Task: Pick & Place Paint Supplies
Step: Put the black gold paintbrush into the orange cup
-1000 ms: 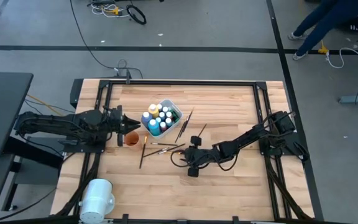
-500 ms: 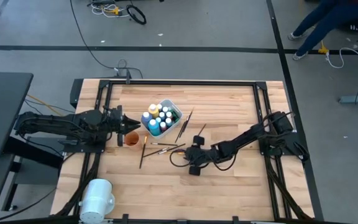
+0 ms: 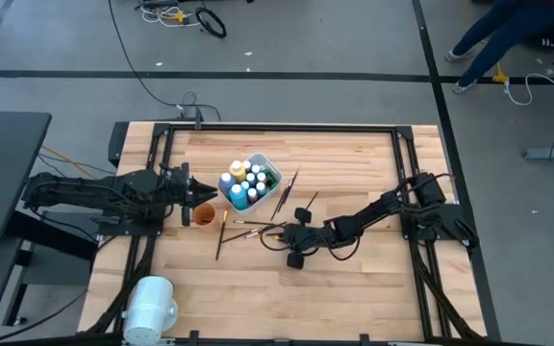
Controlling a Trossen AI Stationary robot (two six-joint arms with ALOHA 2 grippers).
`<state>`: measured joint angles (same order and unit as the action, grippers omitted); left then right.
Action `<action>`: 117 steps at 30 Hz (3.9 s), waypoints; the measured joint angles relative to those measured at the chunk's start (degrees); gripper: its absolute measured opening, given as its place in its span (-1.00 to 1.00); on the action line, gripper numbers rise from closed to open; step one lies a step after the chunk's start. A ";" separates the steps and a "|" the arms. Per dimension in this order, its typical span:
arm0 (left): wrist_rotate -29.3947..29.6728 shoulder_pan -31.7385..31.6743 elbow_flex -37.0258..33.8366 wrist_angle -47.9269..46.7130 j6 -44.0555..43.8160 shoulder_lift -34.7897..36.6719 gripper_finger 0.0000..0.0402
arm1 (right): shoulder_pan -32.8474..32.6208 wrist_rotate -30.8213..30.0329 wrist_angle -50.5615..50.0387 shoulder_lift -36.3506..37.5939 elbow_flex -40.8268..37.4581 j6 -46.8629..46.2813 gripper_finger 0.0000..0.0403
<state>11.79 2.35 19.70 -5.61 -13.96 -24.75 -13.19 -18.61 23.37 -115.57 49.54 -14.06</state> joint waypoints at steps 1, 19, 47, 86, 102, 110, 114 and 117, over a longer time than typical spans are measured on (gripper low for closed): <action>0.00 0.00 0.02 0.00 0.00 0.00 -0.61 | 0.00 -0.09 0.46 -0.06 -0.05 0.13 -0.78; 0.43 0.00 0.00 3.93 -0.36 -0.35 -0.61 | 0.55 8.42 5.89 7.25 -0.37 2.37 -0.98; -9.47 -0.09 0.02 50.44 24.40 -33.26 -0.28 | 4.92 4.68 24.53 21.55 -0.20 17.70 -1.00; -15.02 -0.04 11.17 55.29 21.79 -49.33 -0.95 | 4.83 4.43 23.56 21.69 -0.20 19.43 -1.00; -12.11 -0.09 11.50 49.06 15.77 -48.11 -0.95 | 4.83 -1.62 18.45 21.69 -0.13 19.43 -0.55; -4.99 1.35 21.25 13.65 14.94 -36.97 -0.95 | 4.83 -1.81 16.58 21.66 -0.13 19.43 -0.37; -3.17 3.66 29.84 -5.97 12.77 -32.76 -0.95 | 4.83 -1.56 15.04 21.62 -0.15 19.41 -0.35; -3.60 5.92 35.02 -13.88 12.70 -30.49 -0.95 | 4.84 -1.43 15.04 21.62 -0.15 19.37 -0.35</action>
<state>8.19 8.27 54.72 -19.49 -1.26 -55.25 -8.35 -20.03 38.41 -93.95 49.39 5.31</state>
